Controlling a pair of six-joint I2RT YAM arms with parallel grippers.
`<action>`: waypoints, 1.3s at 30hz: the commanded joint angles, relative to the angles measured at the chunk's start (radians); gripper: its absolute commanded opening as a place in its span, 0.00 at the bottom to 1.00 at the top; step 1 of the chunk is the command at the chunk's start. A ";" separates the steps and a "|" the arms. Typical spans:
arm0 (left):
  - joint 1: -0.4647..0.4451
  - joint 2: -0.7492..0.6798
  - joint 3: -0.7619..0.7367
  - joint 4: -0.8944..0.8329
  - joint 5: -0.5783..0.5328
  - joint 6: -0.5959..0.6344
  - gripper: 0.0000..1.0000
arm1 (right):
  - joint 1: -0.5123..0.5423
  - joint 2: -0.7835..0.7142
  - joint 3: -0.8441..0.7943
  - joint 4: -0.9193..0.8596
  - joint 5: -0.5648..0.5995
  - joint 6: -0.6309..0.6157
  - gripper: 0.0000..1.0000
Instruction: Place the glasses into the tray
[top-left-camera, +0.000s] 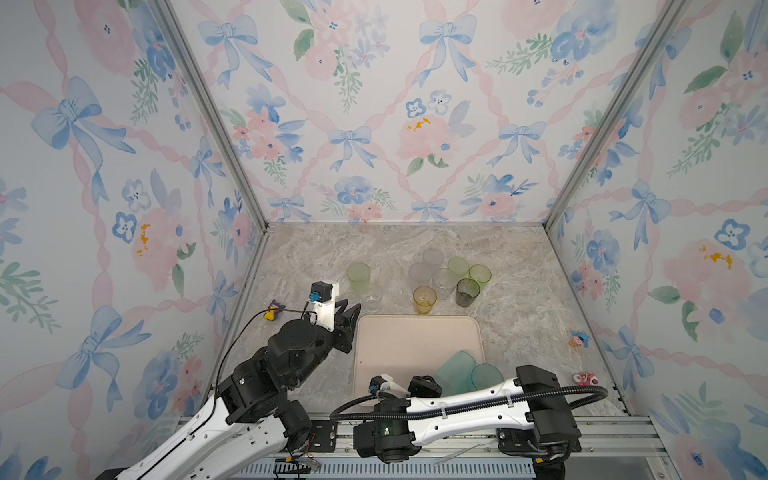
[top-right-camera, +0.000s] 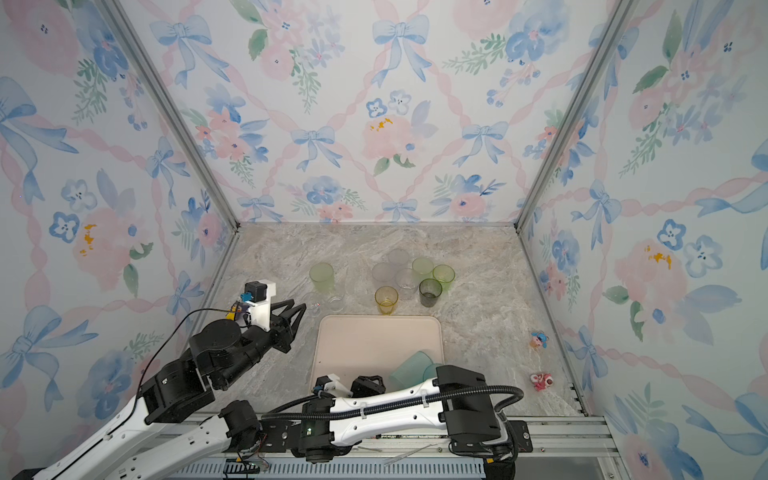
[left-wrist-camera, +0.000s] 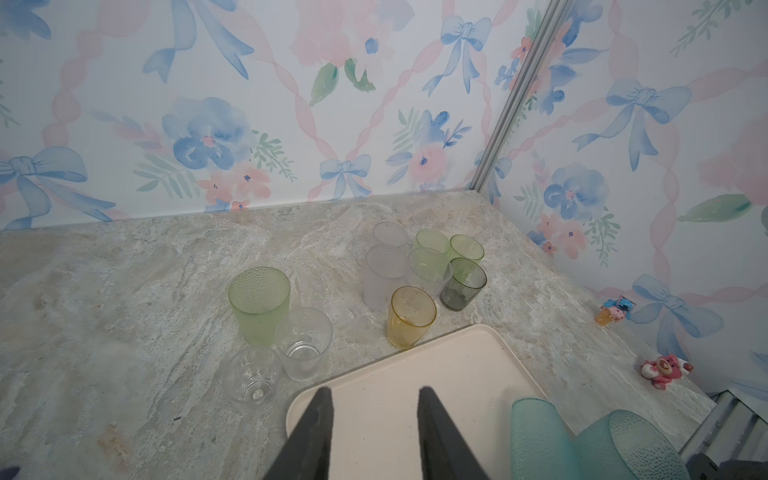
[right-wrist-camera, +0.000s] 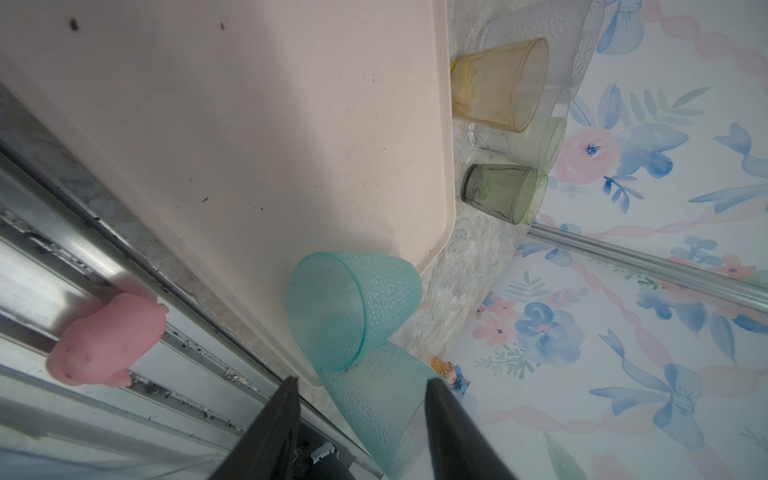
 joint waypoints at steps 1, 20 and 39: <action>0.009 -0.039 0.037 -0.066 -0.045 0.022 0.37 | -0.002 0.000 -0.005 -0.048 -0.043 0.022 0.52; 0.009 -0.091 0.044 -0.112 -0.081 0.039 0.38 | -0.043 0.120 -0.075 -0.139 -0.006 -0.001 0.51; 0.009 -0.132 0.036 -0.149 -0.115 0.058 0.40 | -0.126 0.160 -0.150 -0.100 0.074 -0.092 0.41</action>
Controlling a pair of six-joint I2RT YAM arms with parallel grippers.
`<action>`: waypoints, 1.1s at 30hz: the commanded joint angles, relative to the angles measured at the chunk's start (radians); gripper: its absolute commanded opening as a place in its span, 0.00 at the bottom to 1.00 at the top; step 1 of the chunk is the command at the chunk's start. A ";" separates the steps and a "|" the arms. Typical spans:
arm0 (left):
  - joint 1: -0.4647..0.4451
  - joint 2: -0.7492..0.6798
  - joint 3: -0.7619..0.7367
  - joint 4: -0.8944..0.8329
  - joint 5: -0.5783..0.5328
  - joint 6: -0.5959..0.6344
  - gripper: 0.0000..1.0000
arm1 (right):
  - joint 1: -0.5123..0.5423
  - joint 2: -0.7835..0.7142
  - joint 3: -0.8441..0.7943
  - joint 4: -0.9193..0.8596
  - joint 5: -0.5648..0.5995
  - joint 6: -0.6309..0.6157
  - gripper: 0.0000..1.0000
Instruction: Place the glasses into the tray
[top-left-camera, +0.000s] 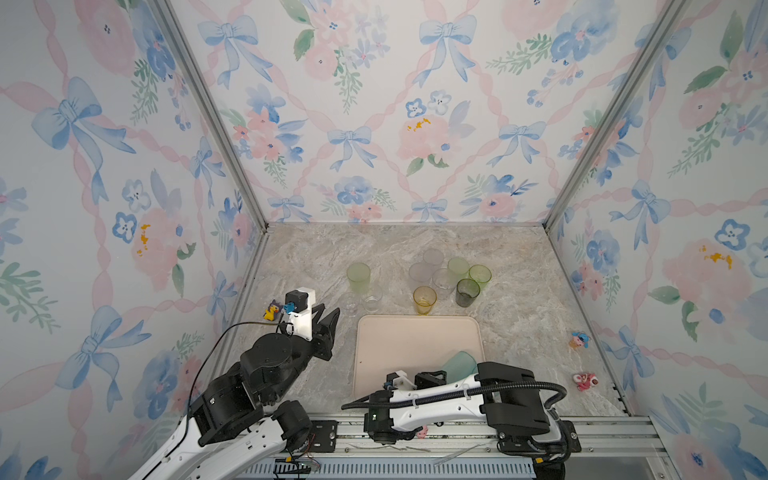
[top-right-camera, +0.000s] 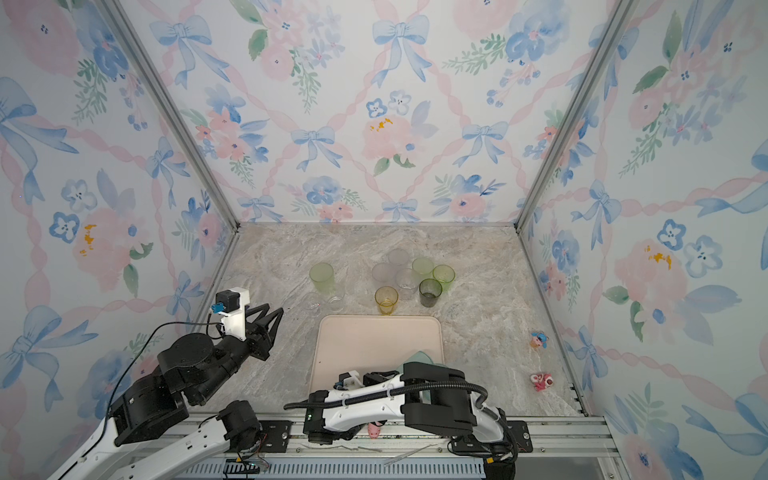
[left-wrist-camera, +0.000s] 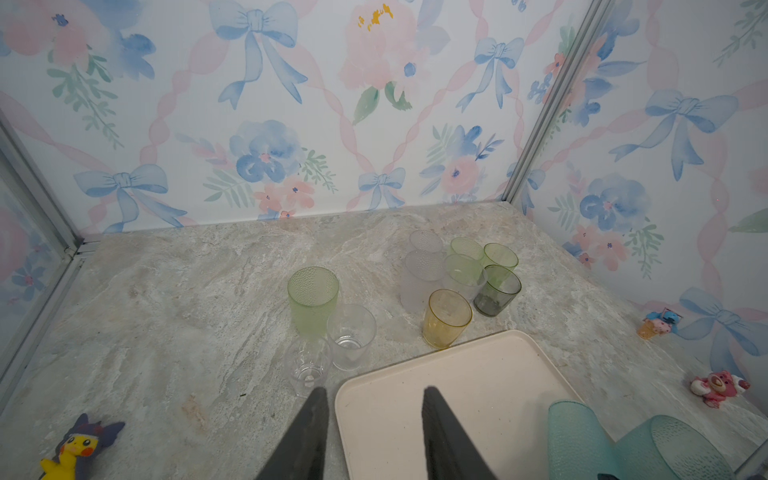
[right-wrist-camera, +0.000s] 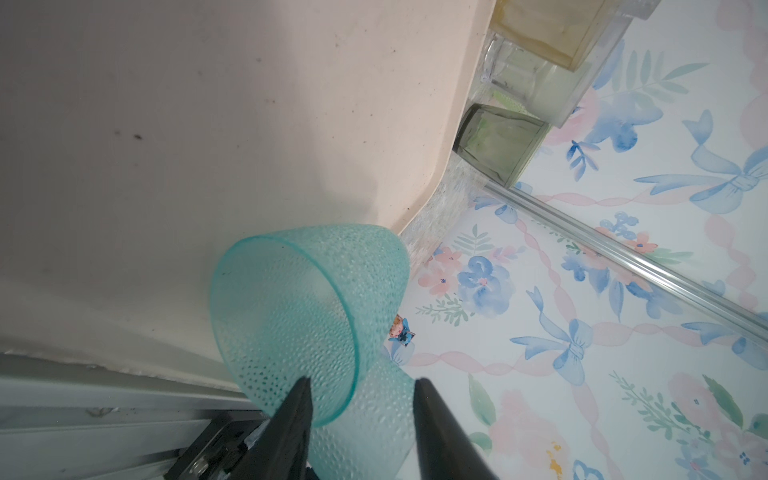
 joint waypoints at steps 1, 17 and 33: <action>0.009 -0.016 0.008 -0.013 -0.025 0.025 0.40 | -0.018 0.023 -0.009 -0.067 0.029 -0.026 0.40; 0.009 -0.041 0.014 -0.039 -0.055 0.042 0.41 | -0.040 0.071 -0.038 0.014 0.043 -0.094 0.34; 0.009 -0.048 0.028 -0.058 -0.070 0.049 0.41 | -0.076 0.123 -0.028 0.018 0.140 -0.114 0.06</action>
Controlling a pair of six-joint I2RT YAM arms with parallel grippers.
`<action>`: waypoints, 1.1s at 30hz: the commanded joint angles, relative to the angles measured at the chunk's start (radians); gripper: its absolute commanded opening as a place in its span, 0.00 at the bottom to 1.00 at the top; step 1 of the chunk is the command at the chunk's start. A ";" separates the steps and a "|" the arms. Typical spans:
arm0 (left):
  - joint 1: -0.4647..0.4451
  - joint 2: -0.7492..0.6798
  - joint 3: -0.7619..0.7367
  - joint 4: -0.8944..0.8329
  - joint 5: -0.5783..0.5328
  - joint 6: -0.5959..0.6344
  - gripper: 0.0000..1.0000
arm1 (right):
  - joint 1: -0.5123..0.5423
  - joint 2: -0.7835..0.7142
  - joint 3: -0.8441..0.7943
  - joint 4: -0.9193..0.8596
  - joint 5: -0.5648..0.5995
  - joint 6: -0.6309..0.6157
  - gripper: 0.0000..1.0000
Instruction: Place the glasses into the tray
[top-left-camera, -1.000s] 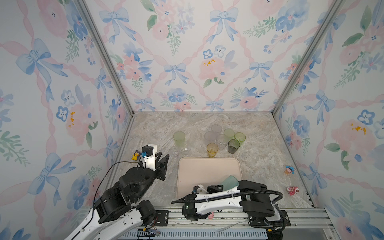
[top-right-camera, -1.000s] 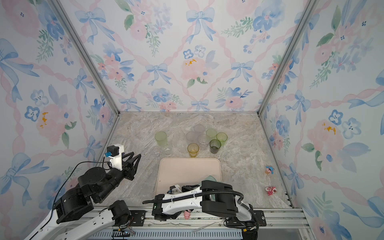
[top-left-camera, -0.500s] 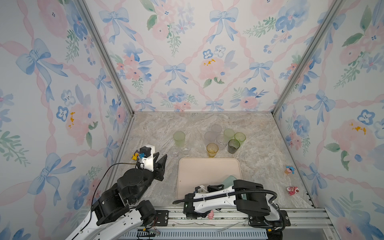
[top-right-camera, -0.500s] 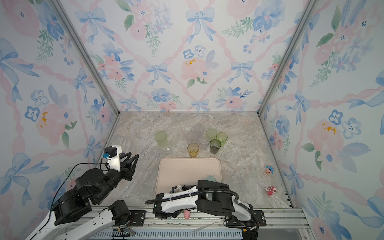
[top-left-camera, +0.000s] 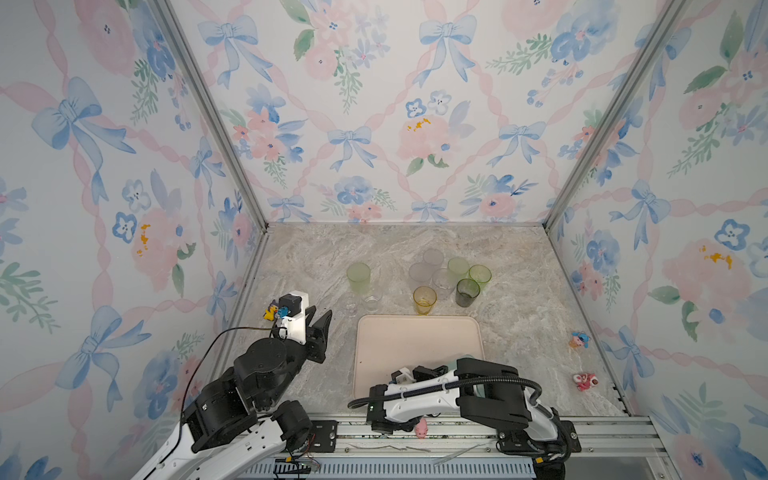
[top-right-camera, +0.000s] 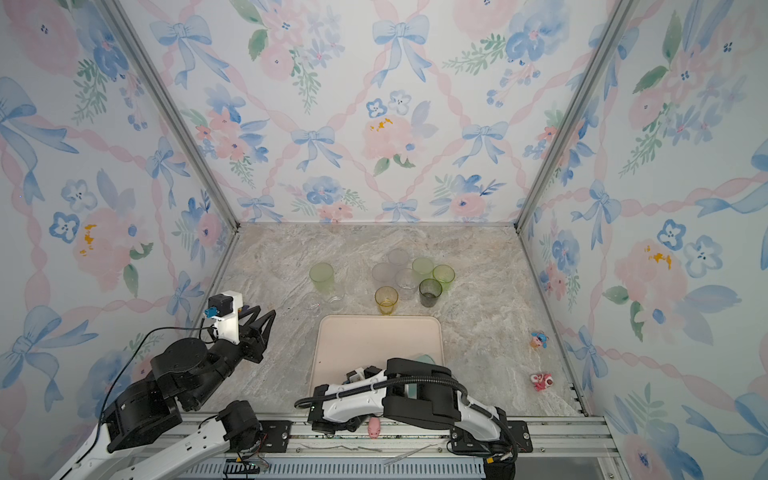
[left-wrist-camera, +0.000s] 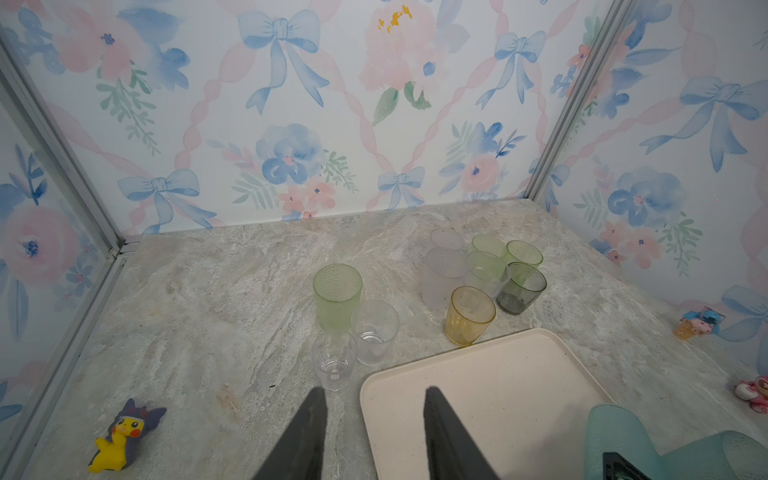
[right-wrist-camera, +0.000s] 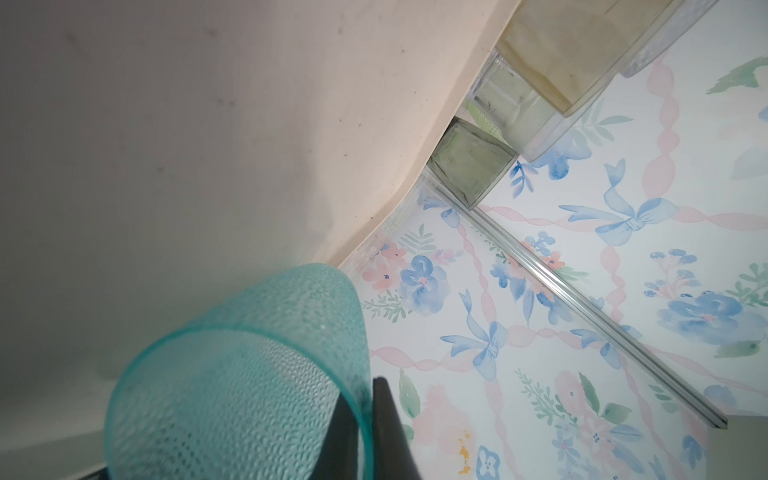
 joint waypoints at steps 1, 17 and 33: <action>0.009 -0.010 0.026 -0.007 -0.019 0.024 0.41 | -0.017 0.017 0.020 0.011 0.020 0.009 0.06; 0.009 0.047 0.038 -0.006 -0.007 0.033 0.41 | -0.134 -0.158 0.297 -0.016 0.188 -0.101 0.01; 0.011 0.202 0.040 0.006 0.013 0.023 0.41 | -0.544 -0.719 0.224 0.160 -0.389 -0.211 0.01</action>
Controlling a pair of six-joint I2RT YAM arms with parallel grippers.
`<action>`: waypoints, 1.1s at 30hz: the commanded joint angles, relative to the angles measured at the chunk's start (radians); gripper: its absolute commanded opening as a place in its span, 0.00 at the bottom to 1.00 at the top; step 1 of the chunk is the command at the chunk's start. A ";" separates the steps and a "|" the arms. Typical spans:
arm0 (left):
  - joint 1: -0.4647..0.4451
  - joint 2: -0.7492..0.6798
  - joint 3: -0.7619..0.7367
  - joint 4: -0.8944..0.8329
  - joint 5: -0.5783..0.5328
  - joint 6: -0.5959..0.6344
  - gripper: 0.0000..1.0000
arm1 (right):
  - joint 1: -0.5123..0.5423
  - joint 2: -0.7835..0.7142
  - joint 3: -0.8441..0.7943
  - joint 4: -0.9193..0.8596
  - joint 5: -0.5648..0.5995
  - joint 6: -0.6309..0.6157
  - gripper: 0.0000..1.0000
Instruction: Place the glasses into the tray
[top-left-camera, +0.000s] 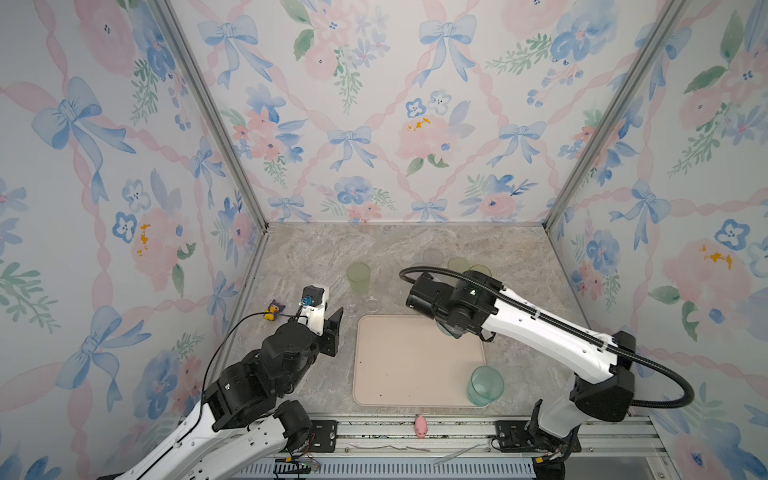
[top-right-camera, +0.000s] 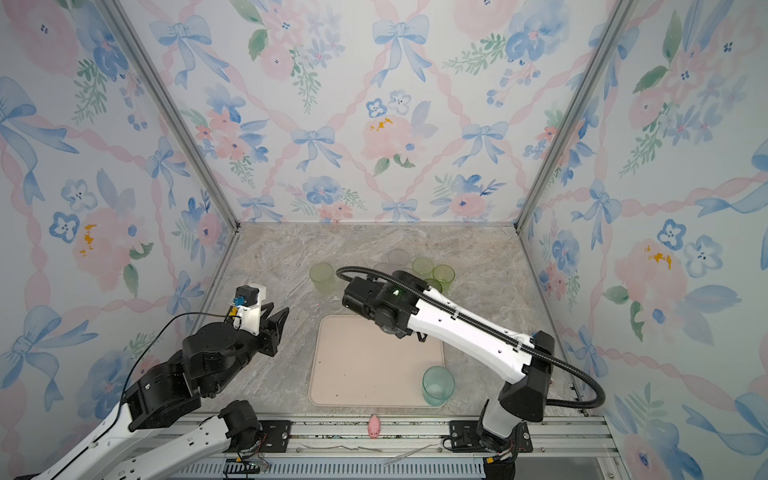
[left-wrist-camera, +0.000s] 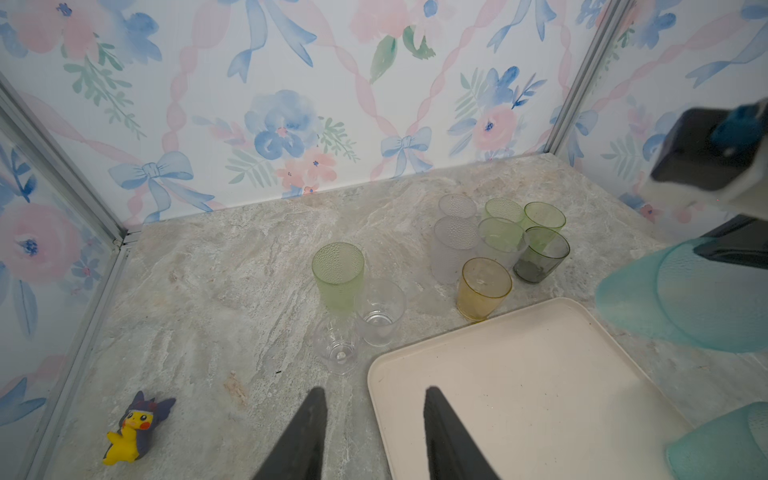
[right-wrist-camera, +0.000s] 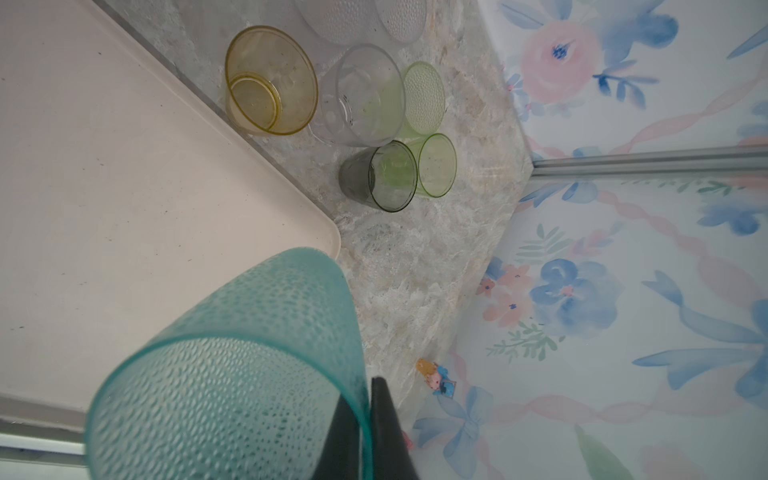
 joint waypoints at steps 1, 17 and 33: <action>0.010 0.054 0.014 0.015 0.017 0.003 0.41 | -0.098 -0.131 -0.086 0.062 -0.228 -0.020 0.00; 0.189 0.505 -0.001 0.311 0.450 0.027 0.41 | -0.331 -0.389 -0.531 0.313 -0.494 0.062 0.00; 0.253 0.570 -0.006 0.355 0.519 0.057 0.41 | -0.411 -0.413 -0.693 0.435 -0.519 0.081 0.00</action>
